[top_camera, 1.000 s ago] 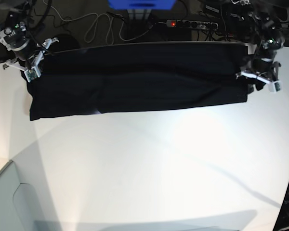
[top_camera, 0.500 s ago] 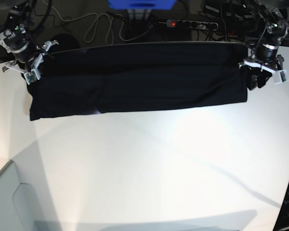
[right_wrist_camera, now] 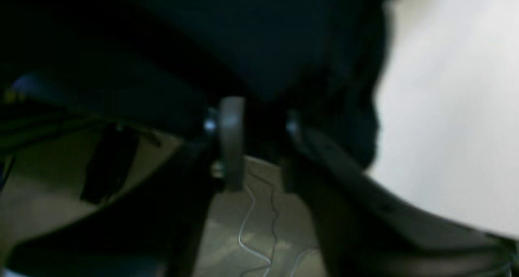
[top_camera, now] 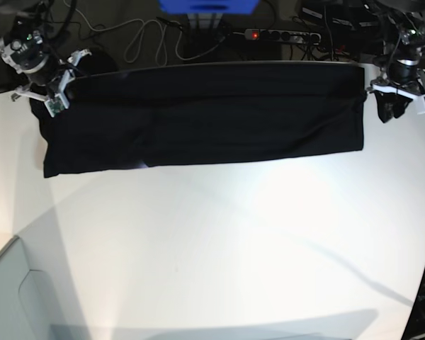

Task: Fold the T-shirt properly
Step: 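Hold the strip ends with both grippers and regrip with the left gripper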

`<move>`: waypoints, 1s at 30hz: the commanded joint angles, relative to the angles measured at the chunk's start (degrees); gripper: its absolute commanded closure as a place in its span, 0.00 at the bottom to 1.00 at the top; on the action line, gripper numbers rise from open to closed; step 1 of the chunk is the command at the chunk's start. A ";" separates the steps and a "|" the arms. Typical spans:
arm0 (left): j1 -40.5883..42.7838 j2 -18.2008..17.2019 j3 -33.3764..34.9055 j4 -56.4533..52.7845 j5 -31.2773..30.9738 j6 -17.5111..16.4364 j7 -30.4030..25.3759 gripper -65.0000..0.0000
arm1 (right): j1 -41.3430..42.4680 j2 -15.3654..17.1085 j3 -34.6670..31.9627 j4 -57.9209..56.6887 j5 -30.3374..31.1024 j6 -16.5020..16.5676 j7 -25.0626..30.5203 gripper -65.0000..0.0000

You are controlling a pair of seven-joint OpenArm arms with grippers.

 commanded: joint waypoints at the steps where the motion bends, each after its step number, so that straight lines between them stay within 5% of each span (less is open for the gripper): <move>1: 0.03 -1.57 -0.40 0.99 -1.15 -0.33 -1.25 0.66 | -0.75 1.30 -0.21 1.01 0.39 1.29 0.68 0.67; 6: 0.12 -1.83 -1.10 0.28 -1.07 -0.24 -1.25 0.66 | -1.10 1.13 3.57 2.42 0.47 1.29 0.95 0.44; 15: -1.38 -1.92 -1.89 -6.66 -1.33 -0.51 -1.25 0.66 | 2.24 -1.95 6.91 7.08 0.47 1.29 0.68 0.44; 24: -3.05 -1.39 -1.54 -8.68 -1.33 -0.24 -0.81 0.66 | 8.75 -3.09 4.54 -5.58 0.47 1.29 0.68 0.99; 30: -5.16 -1.13 -1.54 -8.68 -1.42 -0.77 5.69 0.66 | 10.59 -2.74 4.54 -11.82 0.39 1.29 0.95 1.00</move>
